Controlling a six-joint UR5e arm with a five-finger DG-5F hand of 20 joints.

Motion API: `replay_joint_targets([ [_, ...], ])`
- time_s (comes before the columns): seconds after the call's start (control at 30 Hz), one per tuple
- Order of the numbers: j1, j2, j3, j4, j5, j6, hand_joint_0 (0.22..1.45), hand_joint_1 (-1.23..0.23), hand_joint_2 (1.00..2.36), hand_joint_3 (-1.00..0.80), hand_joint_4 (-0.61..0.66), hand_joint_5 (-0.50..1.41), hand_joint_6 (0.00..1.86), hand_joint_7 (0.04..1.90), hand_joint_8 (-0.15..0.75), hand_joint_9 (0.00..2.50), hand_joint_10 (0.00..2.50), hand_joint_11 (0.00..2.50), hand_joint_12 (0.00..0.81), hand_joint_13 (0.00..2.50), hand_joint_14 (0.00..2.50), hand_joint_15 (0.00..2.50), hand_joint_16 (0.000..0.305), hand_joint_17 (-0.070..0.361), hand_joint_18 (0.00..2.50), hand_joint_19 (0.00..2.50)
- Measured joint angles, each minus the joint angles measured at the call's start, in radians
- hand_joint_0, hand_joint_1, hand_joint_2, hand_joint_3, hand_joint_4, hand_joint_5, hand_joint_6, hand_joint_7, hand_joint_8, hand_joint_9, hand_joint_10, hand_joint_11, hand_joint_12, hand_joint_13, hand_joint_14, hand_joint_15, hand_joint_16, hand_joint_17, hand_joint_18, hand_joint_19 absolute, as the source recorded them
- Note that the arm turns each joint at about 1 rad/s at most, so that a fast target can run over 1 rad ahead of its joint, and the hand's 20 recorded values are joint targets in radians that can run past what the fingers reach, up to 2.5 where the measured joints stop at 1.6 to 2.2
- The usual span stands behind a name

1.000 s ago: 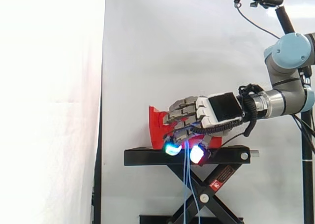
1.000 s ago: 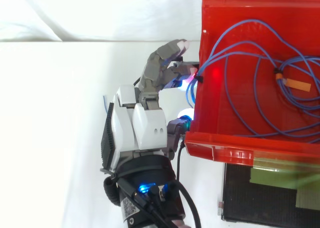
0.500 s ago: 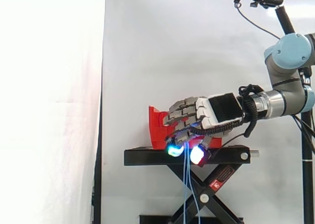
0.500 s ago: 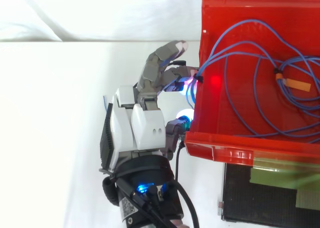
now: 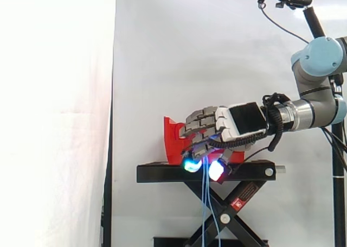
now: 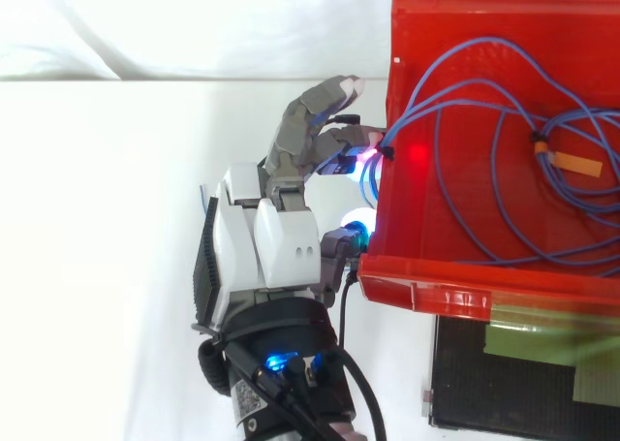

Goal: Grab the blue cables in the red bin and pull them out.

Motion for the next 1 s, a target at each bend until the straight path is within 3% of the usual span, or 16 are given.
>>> replay_joint_targets([
  [1.0, 0.003, 0.000, -0.020, 0.031, -0.004, 0.007, 0.84, -0.82, 1.00, -1.00, 0.22, 0.94, 0.14, 0.77, 0.270, 0.95, 0.02, 0.57, 0.323, 0.66, 0.02, 0.45, 0.041, 0.093, 0.48, 0.64],
])
